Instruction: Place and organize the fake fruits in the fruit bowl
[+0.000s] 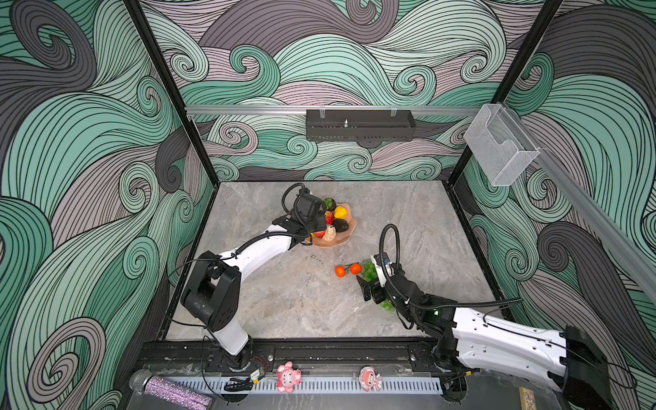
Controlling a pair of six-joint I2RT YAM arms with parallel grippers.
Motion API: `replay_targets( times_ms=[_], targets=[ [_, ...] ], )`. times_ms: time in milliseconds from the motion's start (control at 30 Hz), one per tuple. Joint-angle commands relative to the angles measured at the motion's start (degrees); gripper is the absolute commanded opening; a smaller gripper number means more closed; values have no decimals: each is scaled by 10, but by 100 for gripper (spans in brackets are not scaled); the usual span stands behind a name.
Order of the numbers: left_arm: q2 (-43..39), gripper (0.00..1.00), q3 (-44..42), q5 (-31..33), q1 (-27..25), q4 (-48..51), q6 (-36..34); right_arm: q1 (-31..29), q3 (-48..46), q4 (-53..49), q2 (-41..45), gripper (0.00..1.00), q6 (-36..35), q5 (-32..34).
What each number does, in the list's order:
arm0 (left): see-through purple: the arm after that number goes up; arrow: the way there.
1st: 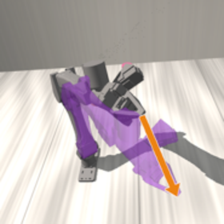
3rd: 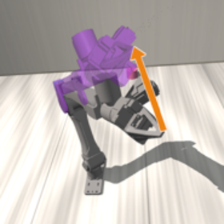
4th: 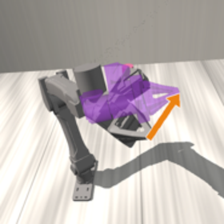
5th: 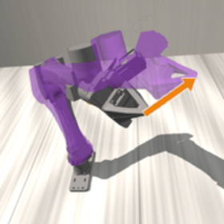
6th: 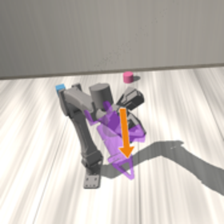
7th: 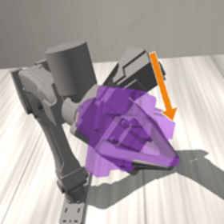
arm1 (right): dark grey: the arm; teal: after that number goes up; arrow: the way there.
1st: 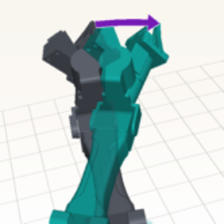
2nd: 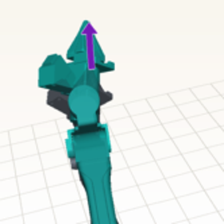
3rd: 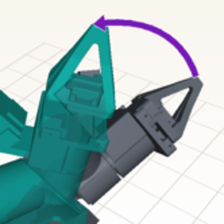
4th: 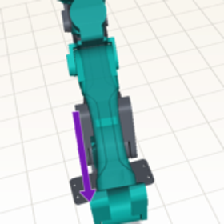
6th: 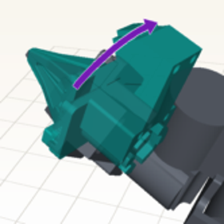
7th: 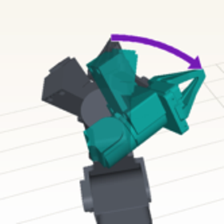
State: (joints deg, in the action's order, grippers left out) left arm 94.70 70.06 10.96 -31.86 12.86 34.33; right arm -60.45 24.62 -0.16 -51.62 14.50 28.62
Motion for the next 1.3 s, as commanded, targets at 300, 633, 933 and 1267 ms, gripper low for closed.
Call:
replay_targets(
  times_ms=[300, 633, 933, 1267],
  targets=[
    [10, 0, 2, 8, 11, -3, 23, 4, -5, 9, -2, 99, -4, 10],
    [-21, 0, 20, 1, 46, -13, -26, 3, -2, 9, -9, 99, -3, 8],
    [16, 0, 76, -69, 117, -2, -62, 5, 0, 9, -16, 99, -3, 8],
    [116, 0, 178, -210, 190, 45, -121, 5, 3, 9, -24, 99, -4, 7]
  ],
)
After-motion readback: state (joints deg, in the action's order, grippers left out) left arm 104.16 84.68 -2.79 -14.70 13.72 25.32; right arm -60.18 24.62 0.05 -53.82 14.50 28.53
